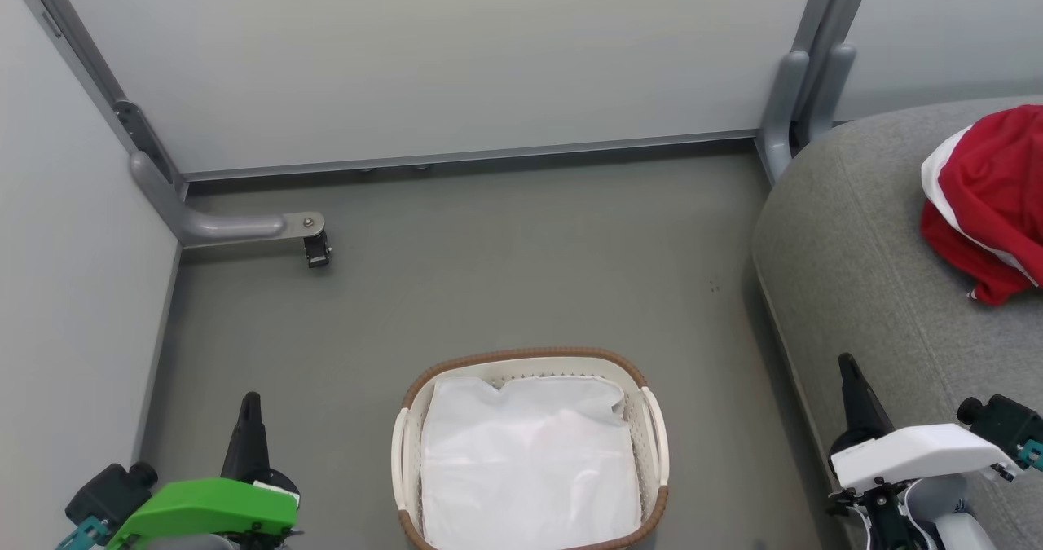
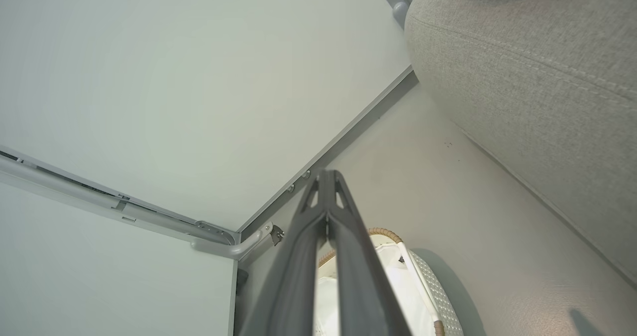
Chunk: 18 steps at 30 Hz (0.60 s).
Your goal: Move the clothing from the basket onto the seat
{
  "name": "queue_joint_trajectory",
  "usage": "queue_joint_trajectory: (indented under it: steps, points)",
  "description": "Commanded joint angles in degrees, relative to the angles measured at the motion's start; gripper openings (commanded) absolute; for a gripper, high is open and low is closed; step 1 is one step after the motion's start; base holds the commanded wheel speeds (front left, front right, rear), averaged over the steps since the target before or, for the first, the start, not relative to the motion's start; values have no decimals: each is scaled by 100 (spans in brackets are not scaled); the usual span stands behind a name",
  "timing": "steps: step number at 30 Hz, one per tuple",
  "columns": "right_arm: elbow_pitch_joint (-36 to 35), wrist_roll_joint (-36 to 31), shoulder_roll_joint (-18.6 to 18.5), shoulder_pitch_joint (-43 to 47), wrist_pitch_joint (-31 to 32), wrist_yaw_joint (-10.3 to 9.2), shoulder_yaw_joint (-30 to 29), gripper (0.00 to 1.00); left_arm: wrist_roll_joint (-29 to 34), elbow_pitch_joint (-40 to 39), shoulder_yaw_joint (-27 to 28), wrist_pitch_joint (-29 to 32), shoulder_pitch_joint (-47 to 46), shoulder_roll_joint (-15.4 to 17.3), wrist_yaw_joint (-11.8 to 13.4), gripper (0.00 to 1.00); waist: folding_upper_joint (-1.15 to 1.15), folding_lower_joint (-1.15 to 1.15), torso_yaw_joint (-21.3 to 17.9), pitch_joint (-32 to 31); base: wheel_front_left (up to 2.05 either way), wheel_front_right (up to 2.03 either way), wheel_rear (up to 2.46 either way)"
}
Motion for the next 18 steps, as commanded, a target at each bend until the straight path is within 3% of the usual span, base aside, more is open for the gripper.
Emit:
queue_joint_trajectory:
  steps: [1, 18]
  points:
    - [-97, 195, -35, -124, 49, -3, -32, 0, -186, -77, 52, 46, -168, 25, -33, 0, 0, 0, -3, -3, 0, 0, 0]
    - [-158, 1341, -43, -137, 357, -3, -129, 0, -1219, -111, 228, 350, -272, 29, -87, 0, 0, 0, -45, -38, 0, 0, 0]
